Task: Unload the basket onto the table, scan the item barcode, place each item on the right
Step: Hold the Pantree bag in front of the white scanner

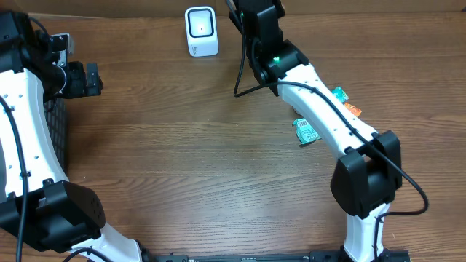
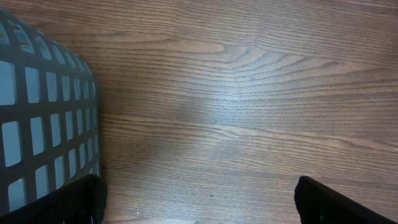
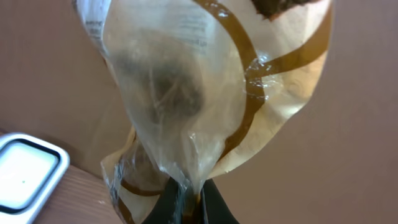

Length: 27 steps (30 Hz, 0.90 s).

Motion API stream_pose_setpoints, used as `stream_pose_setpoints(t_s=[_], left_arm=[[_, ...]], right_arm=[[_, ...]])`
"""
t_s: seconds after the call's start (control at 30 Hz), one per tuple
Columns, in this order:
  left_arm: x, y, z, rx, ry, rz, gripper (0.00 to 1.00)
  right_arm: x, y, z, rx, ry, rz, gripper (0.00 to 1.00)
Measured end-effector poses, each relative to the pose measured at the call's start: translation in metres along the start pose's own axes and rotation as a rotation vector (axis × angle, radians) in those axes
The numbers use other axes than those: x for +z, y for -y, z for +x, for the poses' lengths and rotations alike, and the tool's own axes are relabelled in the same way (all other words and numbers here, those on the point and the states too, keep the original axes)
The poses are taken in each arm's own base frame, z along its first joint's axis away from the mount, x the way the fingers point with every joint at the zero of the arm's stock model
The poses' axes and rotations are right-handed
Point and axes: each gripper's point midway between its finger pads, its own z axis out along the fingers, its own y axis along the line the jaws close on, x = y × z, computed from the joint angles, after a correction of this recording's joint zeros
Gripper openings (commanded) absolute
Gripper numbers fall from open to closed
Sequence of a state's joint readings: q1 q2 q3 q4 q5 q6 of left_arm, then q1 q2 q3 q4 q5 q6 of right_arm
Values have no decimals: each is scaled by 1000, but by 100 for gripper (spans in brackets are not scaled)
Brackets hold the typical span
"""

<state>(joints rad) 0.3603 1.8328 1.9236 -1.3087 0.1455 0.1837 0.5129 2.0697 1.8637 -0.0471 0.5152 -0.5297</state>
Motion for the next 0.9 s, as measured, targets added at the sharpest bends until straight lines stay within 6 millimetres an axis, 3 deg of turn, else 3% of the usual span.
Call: stream_pose_setpoints(t_s=[0.23,0.33,0.5,0.63,0.9], left_arm=[[0,0,0,0,0,0,100],[0,0,0,0,0,0,100],[0,0,0,0,0,0,100],[0,0,0,0,0,0,99],[0,0,0,0,0,0,99]], right_arm=[[26,-9,-8,-307,126,118,4],[41,-24,5,-441,137,146,4],[63,-59,51,-644,66,110,4],[69,-70,71,-706,24,100,4],[67,-76,72,-729,17,100,4]])
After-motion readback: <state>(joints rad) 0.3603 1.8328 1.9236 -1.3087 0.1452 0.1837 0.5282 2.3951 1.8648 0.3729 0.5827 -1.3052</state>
